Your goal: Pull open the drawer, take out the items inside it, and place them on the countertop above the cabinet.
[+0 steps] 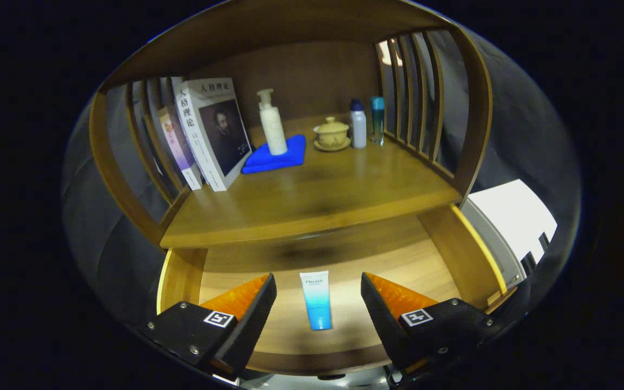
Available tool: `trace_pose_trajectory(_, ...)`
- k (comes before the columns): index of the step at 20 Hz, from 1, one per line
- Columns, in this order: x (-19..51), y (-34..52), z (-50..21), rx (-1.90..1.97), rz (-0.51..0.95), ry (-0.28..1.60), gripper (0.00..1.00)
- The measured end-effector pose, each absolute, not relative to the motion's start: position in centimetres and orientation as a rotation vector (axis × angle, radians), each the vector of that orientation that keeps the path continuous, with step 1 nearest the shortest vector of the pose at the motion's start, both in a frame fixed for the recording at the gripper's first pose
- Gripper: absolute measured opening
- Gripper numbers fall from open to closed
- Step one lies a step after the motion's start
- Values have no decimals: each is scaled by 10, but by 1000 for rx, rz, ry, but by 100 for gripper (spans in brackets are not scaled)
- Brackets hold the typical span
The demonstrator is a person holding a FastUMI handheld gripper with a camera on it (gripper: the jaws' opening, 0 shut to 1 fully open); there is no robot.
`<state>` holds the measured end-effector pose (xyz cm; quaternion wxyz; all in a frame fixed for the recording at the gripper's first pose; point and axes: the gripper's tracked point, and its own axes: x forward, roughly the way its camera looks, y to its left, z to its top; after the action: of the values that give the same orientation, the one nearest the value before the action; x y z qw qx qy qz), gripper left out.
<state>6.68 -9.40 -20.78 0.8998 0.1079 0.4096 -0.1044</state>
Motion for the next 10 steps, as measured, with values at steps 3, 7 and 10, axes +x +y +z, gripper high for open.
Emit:
trace_pose_trajectory(3,58,-82,-235,278,-223,949,95)
trace_pose_trajectory(7,49,-79,-269,257,-248,1076,94)
trace_pose_trajectory(10,46,-73,-290,257,-267,1159,94)
